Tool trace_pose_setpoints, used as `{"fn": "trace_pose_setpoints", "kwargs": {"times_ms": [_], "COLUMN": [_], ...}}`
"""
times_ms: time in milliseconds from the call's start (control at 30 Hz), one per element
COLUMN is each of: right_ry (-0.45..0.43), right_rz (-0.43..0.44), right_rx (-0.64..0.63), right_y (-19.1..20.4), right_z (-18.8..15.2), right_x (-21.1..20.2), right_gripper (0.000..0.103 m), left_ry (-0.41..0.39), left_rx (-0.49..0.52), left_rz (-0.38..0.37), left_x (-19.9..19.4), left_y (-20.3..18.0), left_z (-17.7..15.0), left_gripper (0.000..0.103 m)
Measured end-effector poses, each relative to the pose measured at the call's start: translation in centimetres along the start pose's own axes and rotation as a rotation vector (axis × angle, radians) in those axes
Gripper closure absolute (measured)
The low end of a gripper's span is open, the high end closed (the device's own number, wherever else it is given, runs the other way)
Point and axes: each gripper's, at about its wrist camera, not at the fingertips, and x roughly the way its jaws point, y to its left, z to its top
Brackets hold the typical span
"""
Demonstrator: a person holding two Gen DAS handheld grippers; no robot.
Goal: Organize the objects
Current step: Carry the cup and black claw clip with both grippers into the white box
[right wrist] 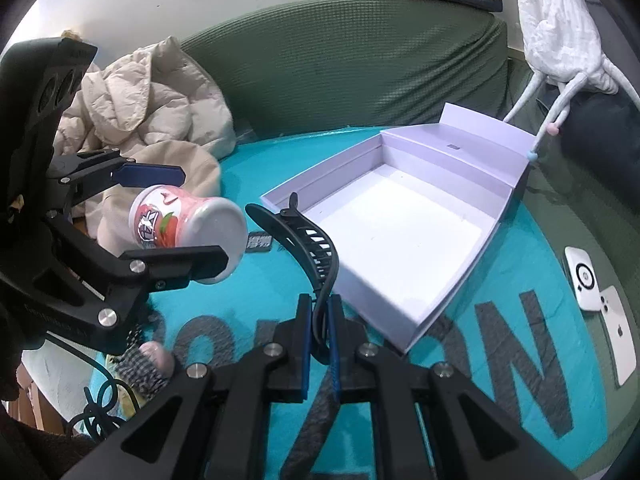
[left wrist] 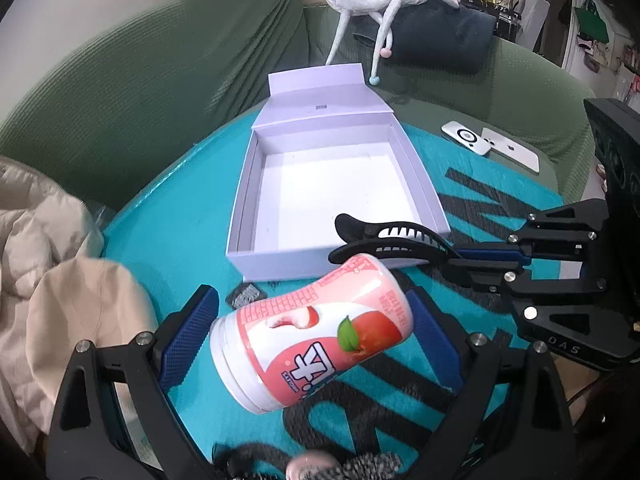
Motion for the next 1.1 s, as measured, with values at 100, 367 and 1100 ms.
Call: {"fn": "trace_pose_setpoints", "kwargs": {"times_ms": [100, 367, 1100], "right_ry": [-0.001, 0.001, 0.080], "right_rz": [-0.008, -0.012, -0.141], "right_rx": [-0.008, -0.006, 0.011], "right_y": [-1.0, -3.1, -7.1], "right_z": [1.0, 4.2, 8.9], "right_x": [1.0, 4.0, 9.4], "right_gripper": [0.096, 0.096, 0.096], "left_ry": [0.003, -0.005, -0.021], "left_rx": [0.009, -0.016, 0.008], "left_rz": [-0.003, 0.005, -0.001], "left_x": [1.3, 4.4, 11.5], "left_y": [0.3, 2.6, 6.2], "left_z": [1.3, 4.3, 11.3], "left_gripper": [0.009, 0.009, 0.009]}}
